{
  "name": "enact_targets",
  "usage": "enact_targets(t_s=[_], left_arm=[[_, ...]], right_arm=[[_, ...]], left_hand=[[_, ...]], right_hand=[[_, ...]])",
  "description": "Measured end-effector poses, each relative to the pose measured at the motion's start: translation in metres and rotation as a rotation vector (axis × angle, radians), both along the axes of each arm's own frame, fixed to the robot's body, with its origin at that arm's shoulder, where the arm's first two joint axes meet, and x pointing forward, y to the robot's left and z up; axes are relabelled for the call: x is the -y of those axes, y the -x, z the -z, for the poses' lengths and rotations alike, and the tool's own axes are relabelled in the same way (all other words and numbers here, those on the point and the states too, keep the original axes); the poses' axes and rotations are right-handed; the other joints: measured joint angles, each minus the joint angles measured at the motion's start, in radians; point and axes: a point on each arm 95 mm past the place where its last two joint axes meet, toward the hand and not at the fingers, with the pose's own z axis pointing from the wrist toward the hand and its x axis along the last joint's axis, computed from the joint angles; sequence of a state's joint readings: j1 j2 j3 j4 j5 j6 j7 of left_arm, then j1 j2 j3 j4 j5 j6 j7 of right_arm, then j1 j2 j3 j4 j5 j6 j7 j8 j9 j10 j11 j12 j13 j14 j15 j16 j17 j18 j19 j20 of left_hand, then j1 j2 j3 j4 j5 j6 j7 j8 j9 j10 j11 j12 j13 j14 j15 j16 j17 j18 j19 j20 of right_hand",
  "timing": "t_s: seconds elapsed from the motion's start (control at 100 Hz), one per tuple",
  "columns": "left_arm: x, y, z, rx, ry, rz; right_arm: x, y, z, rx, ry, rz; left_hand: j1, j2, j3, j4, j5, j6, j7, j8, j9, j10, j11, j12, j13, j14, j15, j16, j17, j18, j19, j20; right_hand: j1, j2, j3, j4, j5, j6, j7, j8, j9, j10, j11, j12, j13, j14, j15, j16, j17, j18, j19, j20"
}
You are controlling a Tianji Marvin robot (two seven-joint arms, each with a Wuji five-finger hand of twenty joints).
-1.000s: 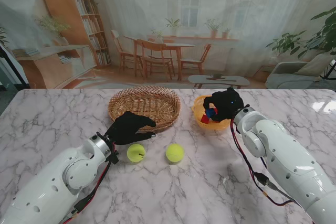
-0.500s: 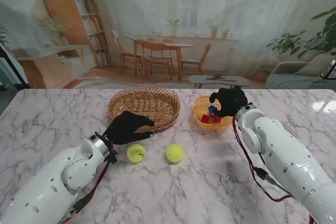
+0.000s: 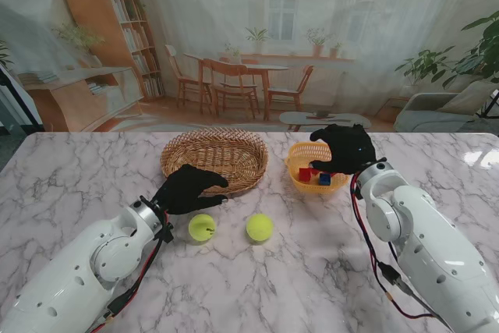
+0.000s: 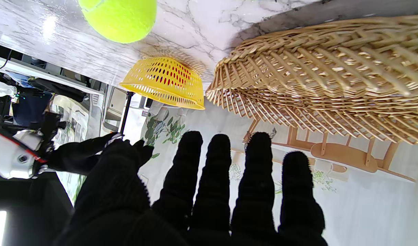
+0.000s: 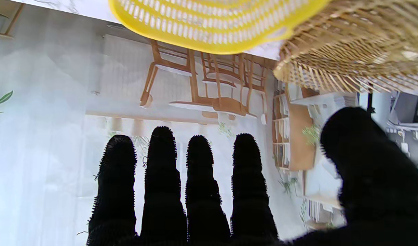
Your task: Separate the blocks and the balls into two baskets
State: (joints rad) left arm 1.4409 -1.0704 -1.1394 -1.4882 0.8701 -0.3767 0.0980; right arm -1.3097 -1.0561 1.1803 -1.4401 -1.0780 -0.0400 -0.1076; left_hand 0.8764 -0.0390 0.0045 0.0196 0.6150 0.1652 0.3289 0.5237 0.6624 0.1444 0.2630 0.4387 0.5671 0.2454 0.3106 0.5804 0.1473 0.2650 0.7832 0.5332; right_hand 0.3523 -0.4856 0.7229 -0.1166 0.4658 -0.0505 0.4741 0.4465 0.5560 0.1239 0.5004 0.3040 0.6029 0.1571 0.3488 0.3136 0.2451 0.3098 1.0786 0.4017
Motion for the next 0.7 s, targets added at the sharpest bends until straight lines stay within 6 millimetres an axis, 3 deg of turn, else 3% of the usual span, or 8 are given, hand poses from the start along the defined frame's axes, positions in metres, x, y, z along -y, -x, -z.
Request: enact_targets(t_s=[0.2,0.49,0.7], left_arm=[[0.001,0.000,0.001,-0.004,0.000,0.000],[0.001,-0.001,0.002,-0.019,-0.005,-0.007],[0.002,-0.001,0.003,-0.026,-0.010,-0.006]], right_arm=[[-0.012,0.036,0.000,-0.011,-0.132,-0.023],[-0.017,0.074,0.030,0.081,-0.192,-0.023],[-0.013,0.084,0.054,0.111,-0.161,0.024]], left_hand=[[0.000,0.000,0.000,0.000,0.000,0.000,0.000,0.000,0.000,0.000,0.000,0.000,0.000,0.000,0.000,0.000,0.000,0.000,0.000,0.000],[0.000,0.000,0.000,0.000,0.000,0.000,0.000,0.000,0.000,0.000,0.000,0.000,0.000,0.000,0.000,0.000,0.000,0.000,0.000,0.000],[0.000,0.000,0.000,0.000,0.000,0.000,0.000,0.000,0.000,0.000,0.000,0.000,0.000,0.000,0.000,0.000,0.000,0.000,0.000,0.000]], right_hand=[[0.002,0.066,-0.089,0.012,0.010,0.000,-0.033,0.000,0.004,0.002,-0.038,-0.001,-0.007,0.014,-0.023,-0.003,-0.027,0.012,-0.024,-0.009],[0.004,0.085,-0.111,0.022,0.041,0.000,-0.044,0.000,0.031,0.003,-0.042,0.000,-0.007,0.014,-0.023,-0.003,-0.033,0.013,-0.025,-0.009],[0.004,0.085,-0.112,0.022,0.041,0.000,-0.043,0.000,0.054,0.004,-0.042,0.006,-0.007,0.014,-0.023,-0.003,-0.033,0.013,-0.025,-0.009]])
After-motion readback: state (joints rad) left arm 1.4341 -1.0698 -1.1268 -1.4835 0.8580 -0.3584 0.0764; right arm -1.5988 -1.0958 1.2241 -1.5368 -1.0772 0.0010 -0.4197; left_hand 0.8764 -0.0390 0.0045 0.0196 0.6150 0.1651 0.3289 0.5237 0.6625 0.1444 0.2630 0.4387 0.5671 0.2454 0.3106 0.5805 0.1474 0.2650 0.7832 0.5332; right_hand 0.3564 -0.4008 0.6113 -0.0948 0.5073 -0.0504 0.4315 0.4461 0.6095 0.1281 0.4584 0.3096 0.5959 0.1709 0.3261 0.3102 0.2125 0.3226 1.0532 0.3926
